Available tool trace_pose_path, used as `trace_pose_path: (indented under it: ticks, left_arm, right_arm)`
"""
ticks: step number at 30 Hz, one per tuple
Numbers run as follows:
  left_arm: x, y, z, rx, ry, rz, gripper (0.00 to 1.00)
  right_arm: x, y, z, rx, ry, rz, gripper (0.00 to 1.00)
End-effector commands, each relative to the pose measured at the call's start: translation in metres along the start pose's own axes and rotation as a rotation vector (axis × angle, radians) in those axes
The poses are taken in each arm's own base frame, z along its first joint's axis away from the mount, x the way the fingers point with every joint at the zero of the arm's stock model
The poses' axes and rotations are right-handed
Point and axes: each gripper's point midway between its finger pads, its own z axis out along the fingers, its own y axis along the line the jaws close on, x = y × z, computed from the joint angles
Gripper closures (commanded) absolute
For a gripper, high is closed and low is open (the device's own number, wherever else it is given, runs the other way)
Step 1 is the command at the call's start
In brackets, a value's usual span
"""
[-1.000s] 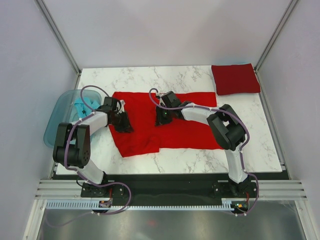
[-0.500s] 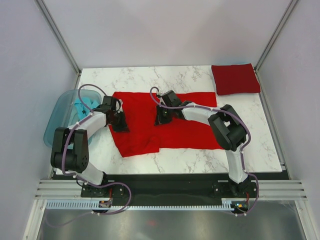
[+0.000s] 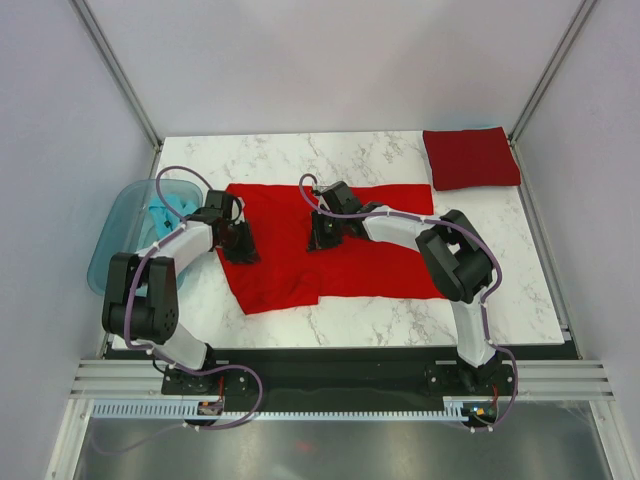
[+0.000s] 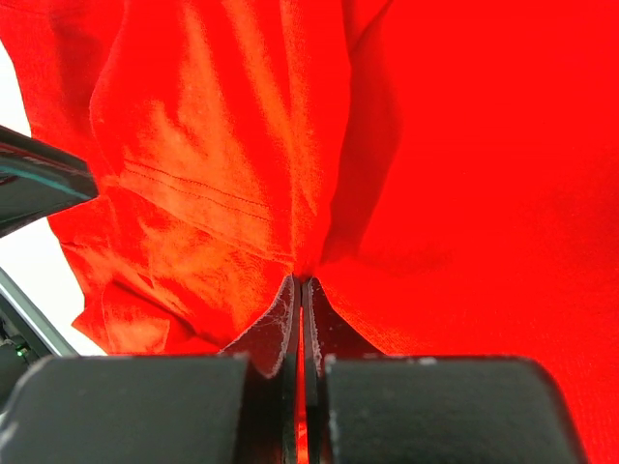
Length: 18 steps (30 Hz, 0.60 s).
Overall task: Fold and stack the t-shirts
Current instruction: Fold the tshirt
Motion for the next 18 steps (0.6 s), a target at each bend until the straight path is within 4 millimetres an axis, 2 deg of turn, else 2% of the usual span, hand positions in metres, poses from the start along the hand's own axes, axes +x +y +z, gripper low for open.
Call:
trace_pose_path:
  ticks: [1,7,12,15,18]
  left_arm:
    - [-0.006,-0.006,0.008,0.037,-0.009,0.013,0.67]
    - [-0.01,-0.007,0.019,0.047,-0.01,0.012,0.68]
    - [-0.014,-0.008,0.022,0.049,-0.012,0.019,0.73]
    - [-0.015,-0.007,0.022,0.045,-0.018,0.022,0.78]
    - [-0.015,-0.007,0.022,0.042,-0.016,0.021,0.94]
  right_arm:
    - [-0.015,0.019,-0.011,-0.044,-0.046,-0.019,1.0]
    - [-0.013,0.017,-0.011,-0.038,-0.044,-0.022,1.0]
    - [-0.009,0.013,-0.01,-0.03,-0.037,-0.022,1.0]
    - [-0.008,0.013,-0.01,-0.028,-0.036,-0.023,1.0]
    - [-0.009,0.013,-0.01,-0.028,-0.036,-0.024,1.0]
